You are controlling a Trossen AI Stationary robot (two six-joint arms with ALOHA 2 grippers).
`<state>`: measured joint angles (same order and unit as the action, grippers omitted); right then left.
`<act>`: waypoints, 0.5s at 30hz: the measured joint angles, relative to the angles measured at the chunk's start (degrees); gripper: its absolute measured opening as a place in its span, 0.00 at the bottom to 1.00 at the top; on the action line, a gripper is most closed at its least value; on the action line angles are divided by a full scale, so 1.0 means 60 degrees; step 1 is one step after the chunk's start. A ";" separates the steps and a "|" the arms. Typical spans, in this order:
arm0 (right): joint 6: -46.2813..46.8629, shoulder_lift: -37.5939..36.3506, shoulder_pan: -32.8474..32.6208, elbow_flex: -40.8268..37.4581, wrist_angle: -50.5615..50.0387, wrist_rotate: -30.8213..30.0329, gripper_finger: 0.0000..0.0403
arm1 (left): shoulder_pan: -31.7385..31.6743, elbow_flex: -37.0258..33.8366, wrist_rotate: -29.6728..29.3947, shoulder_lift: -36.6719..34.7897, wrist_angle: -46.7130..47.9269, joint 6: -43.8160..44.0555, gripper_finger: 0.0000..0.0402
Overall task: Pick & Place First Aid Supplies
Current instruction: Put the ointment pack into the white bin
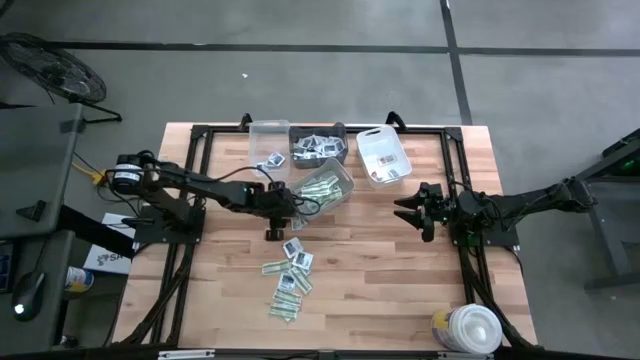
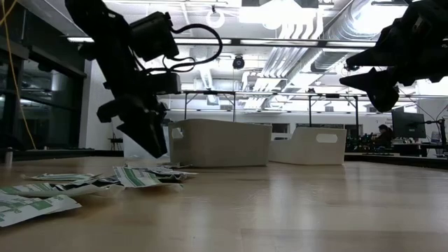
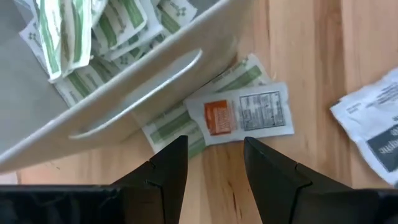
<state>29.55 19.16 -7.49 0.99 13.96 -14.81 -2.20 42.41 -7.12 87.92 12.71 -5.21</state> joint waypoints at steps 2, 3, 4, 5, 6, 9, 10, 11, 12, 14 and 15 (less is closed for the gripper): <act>0.0001 0.0000 0.0000 0.0000 -0.0001 -0.0003 0.50 | 0.0000 0.0000 -0.0116 0.0015 0.0033 0.0016 0.38; -0.0002 0.0000 -0.0001 0.0000 -0.0004 0.0000 0.50 | 0.0000 0.0000 -0.0119 0.0015 0.0016 0.0014 0.38; -0.0002 0.0000 -0.0003 0.0000 -0.0003 -0.0003 0.50 | 0.0000 0.0000 -0.0124 0.0015 -0.0009 0.0017 0.38; -0.0001 0.0000 0.0000 0.0000 0.0000 -0.0004 0.50 | 0.0000 0.0000 -0.0136 0.0015 -0.0014 0.0014 0.38; -0.0002 0.0000 -0.0004 0.0000 0.0000 -0.0003 0.50 | 0.0000 0.0000 -0.0153 0.0015 -0.0014 0.0014 0.38; -0.0002 0.0000 0.0000 0.0000 0.0000 -0.0004 0.50 | 0.0000 0.0000 -0.0169 0.0015 -0.0109 0.0038 0.38; -0.0002 0.0000 -0.0002 0.0000 0.0000 -0.0002 0.50 | 0.0000 0.0000 -0.0170 0.0015 -0.0150 0.0089 0.38; 0.0000 0.0000 0.0000 0.0000 0.0001 -0.0001 0.50 | -0.0002 0.0000 -0.0171 0.0016 -0.0163 0.0127 0.38; -0.0002 0.0000 -0.0001 0.0000 0.0000 -0.0001 0.50 | -0.0004 0.0000 -0.0174 0.0050 -0.0171 0.0161 0.38; -0.0001 0.0000 -0.0002 0.0000 0.0000 -0.0002 0.50 | -0.0004 0.0000 -0.0166 0.0206 -0.0241 0.0171 0.38; -0.0002 0.0000 -0.0002 0.0000 0.0000 -0.0002 0.50 | -0.0005 -0.0005 -0.0139 0.0254 -0.0195 0.0176 0.38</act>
<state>29.54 19.16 -7.50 0.99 13.96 -14.82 -2.22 42.39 -7.95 89.44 11.54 -4.16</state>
